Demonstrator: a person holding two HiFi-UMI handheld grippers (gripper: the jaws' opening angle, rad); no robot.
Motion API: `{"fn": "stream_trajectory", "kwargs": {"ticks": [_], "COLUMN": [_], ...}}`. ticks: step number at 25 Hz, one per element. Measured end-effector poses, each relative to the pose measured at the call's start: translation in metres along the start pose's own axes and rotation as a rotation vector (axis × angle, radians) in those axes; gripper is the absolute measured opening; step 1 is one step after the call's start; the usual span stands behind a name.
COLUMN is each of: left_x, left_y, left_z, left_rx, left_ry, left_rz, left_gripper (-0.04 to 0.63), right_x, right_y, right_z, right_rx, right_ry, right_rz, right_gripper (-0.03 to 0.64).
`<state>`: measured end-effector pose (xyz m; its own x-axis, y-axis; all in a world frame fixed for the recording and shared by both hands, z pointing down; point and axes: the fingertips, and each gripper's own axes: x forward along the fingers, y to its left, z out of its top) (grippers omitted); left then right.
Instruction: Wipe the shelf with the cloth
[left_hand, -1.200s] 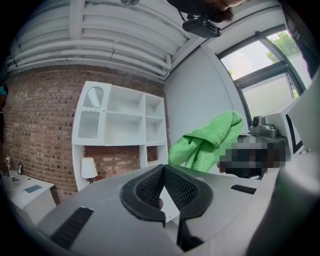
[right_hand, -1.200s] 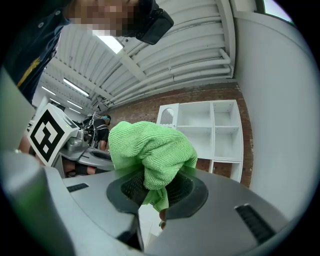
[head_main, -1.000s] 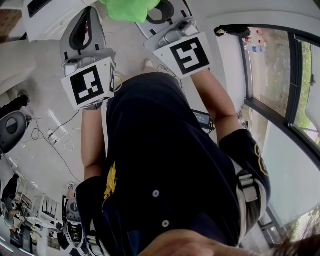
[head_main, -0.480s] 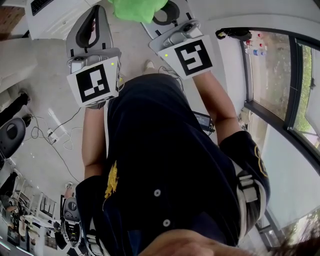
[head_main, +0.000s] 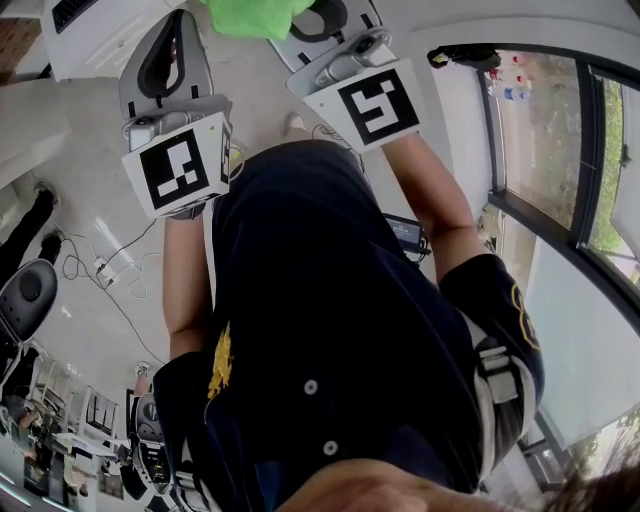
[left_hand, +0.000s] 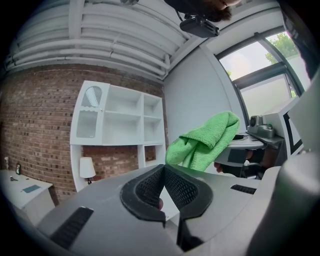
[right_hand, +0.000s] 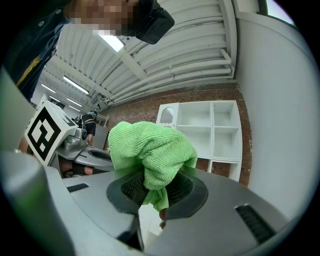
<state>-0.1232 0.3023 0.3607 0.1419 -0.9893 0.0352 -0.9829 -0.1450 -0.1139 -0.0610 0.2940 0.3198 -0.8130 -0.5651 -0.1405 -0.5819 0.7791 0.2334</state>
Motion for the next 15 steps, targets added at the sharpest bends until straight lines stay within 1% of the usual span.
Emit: {"fn": "stream_trajectory", "kwargs": {"ticks": [15], "left_x": [0.002], "left_y": [-0.013], "left_z": [-0.006], "left_rx": [0.003], "left_ry": [0.015], "left_rz": [-0.024], "left_gripper": [0.018], "right_x": [-0.008], "right_y": [-0.004], "right_z": [-0.004], "right_rx": [0.016], "right_ry": [0.0], "right_rz": [-0.019], "right_gripper": [0.063]}}
